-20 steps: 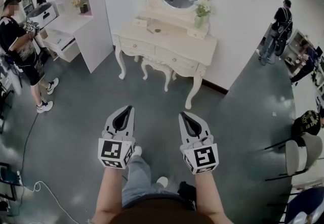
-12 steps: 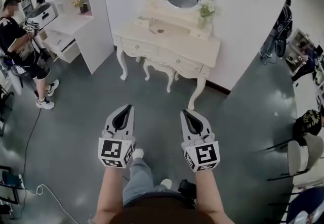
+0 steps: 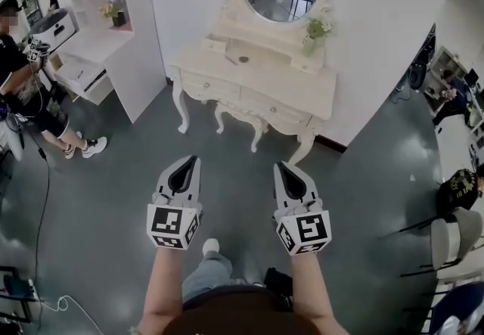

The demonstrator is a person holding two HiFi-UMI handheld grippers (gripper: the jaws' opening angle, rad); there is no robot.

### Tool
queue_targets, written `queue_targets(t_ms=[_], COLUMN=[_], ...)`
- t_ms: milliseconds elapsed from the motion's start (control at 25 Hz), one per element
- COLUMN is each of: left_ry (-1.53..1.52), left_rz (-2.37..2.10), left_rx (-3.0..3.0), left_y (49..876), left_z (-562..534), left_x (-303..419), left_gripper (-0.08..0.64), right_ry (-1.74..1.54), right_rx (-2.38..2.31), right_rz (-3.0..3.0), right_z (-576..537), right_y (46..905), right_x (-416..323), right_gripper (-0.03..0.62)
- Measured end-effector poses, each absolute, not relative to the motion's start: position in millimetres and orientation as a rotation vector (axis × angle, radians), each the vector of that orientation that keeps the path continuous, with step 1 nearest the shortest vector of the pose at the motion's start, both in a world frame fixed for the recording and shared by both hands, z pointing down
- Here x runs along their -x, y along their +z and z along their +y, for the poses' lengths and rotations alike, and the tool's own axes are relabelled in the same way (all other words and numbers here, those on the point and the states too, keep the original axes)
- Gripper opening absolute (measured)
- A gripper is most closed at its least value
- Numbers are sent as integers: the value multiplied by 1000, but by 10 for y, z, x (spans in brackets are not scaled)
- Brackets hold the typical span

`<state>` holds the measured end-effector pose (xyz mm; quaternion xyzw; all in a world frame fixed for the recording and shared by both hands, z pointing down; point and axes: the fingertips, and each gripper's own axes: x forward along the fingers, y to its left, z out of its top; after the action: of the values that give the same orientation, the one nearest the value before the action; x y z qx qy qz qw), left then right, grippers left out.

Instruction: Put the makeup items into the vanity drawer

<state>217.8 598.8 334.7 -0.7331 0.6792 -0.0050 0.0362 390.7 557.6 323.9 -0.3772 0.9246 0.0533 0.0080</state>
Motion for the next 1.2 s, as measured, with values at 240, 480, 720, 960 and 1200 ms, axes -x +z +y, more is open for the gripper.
queue_targets(t_ms=[240,480,720,960,1200], left_ry=[-8,19,29,22,-2], left_rz=[2015,1998,2000,2004,2004], left_rx=[2308,2355,2377,2385,2380], left_y=[3302,3315,3386,3435,3468], left_z=[5399,5009,4721,4436,3988], left_x=[-1726,-1313,-1078,-915,-792], left_gripper=[6,6,6,6,6], right_ry=[200,206,189,193,182], right_rx=[1200,1248,1290,1304,1288], right_rz=[2889,2879,2893,2875,2872], right_z=[5098,4766,4494,4152,3667], right_y=[3162,3108,3234,3222,3254], right_x=[-3326,-2918,-2726,-2594,-2453], right_gripper=[-2,-2,-2,-2,-2])
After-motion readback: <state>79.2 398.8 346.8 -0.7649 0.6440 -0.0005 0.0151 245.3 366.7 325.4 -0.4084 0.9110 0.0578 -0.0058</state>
